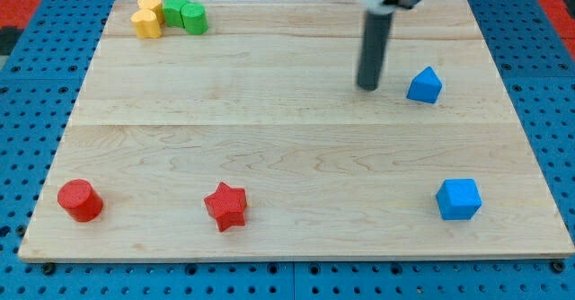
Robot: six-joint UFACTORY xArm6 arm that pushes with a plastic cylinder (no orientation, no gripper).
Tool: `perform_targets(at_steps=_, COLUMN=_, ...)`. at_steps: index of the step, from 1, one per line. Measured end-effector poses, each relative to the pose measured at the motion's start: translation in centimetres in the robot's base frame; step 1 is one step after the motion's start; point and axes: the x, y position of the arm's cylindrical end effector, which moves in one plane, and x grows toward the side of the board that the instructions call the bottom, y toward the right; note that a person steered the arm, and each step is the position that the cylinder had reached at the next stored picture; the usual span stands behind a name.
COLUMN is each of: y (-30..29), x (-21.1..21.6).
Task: Place the arm above the red star
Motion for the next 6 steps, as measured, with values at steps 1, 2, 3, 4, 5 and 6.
perform_targets(at_steps=1, y=6.4, x=-5.0)
perform_targets(at_steps=2, y=8.1, x=-5.5)
perform_targets(at_steps=3, y=9.5, x=-5.5)
perform_targets(at_steps=4, y=11.0, x=-1.6)
perform_targets(at_steps=5, y=10.9, x=4.0)
perform_targets(at_steps=6, y=10.9, x=8.9)
